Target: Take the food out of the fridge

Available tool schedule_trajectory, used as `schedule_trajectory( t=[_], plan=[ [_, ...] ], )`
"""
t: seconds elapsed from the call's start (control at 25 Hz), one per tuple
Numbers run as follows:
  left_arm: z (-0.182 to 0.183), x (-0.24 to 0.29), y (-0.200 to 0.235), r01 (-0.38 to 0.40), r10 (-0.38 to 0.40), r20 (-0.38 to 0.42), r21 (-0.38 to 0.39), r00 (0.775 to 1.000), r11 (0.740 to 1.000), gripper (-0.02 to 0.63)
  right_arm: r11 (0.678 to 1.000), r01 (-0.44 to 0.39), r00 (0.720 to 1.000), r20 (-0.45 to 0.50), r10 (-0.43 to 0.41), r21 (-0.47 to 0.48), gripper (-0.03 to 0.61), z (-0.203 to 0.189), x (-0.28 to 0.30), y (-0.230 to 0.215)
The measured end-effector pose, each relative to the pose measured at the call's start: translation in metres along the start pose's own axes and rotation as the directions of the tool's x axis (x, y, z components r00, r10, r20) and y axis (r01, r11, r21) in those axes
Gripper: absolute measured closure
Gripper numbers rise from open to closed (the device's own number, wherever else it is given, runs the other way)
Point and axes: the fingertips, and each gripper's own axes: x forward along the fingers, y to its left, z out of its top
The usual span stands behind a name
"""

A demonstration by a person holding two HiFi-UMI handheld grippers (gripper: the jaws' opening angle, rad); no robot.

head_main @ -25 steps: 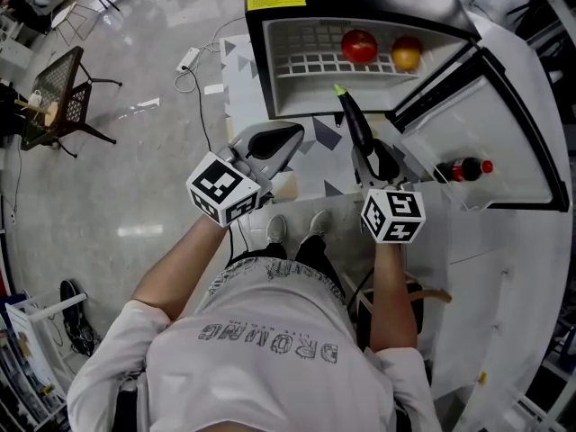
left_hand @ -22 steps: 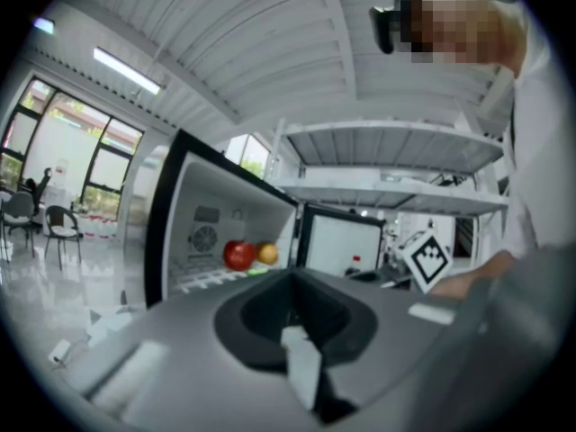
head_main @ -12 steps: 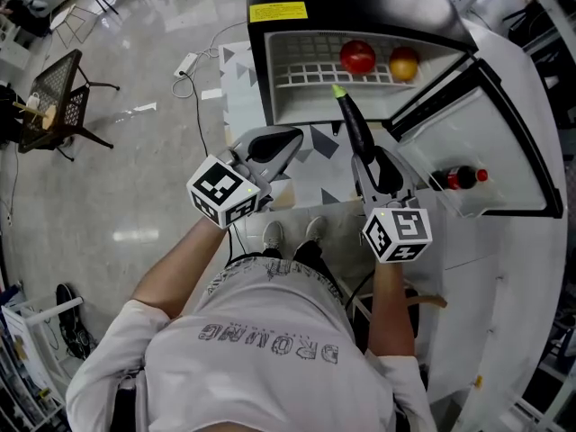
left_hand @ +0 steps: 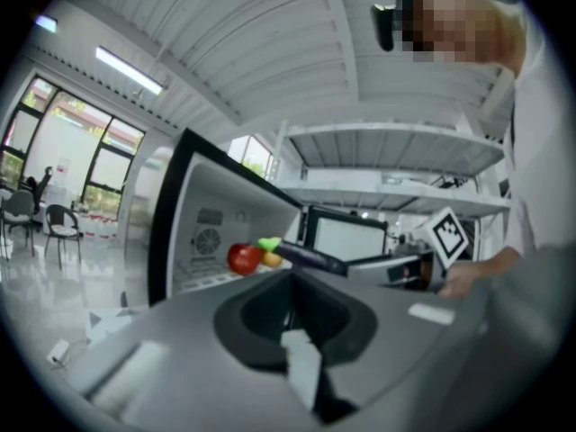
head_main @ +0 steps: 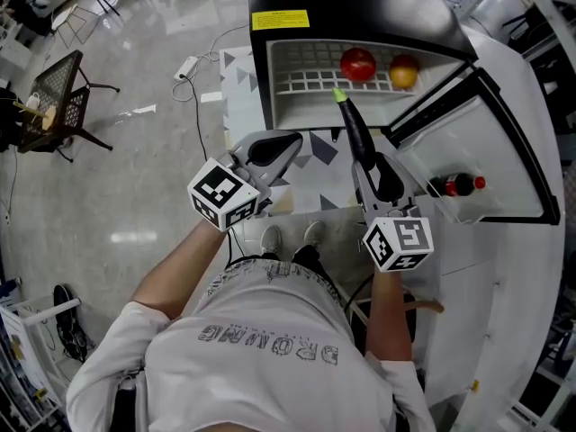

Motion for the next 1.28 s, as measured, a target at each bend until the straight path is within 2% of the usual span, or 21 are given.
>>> schedule_trajectory(
  t=[1.28],
  plan=[
    [-0.005,0.02,0.019,-0.004,0.004,-0.011,-0.024,1.0,1.0,0.607,1.0,-0.026,0.999,-0.046,0.026,0.007,0.414,-0.01,0.028,-0.009]
  ],
)
